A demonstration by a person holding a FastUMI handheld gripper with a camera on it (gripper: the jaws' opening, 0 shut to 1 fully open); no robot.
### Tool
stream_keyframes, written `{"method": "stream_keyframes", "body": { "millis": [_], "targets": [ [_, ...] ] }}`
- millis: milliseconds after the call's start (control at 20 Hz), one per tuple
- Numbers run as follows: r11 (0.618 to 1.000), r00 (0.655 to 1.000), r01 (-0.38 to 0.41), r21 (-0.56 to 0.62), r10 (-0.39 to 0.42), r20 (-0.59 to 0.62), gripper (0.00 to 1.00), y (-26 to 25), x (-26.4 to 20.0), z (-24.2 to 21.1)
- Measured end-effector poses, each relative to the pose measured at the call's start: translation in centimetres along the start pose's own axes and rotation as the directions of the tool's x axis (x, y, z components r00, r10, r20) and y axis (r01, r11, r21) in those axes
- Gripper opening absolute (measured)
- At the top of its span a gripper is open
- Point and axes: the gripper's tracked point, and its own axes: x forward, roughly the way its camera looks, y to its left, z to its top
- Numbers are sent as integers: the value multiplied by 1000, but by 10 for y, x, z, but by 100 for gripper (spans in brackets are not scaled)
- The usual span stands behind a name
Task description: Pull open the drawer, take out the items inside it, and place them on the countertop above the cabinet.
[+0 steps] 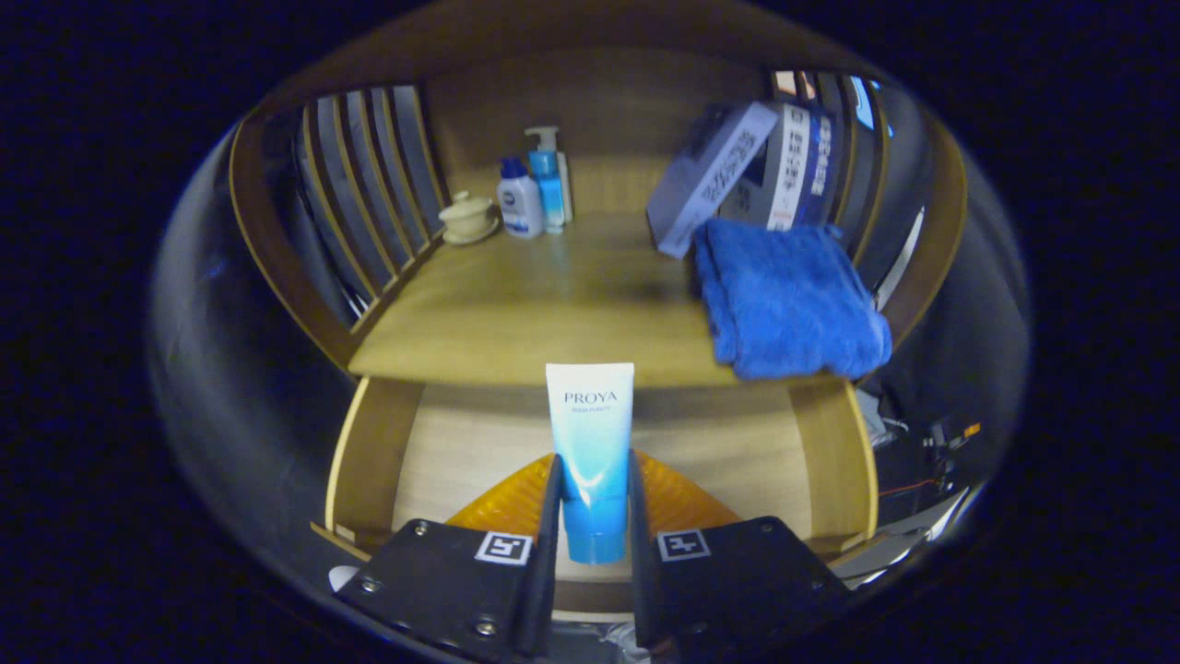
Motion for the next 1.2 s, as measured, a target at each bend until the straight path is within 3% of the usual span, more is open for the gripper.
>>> {"method": "stream_keyframes", "body": {
  "millis": [200, 400, 850, 1200],
  "targets": [
    [1000, 990, -11, 15, 8, 142, 35, 15, 22, 55],
    [999, 981, 18, 45, -26, 190, 35, 14, 61, 71],
    [994, 986, 60, 89, -73, 150, 35, 16, 126, 73],
    [992, 982, 69, 101, -85, 170, 35, 19, 133, 72]
  ]
}}
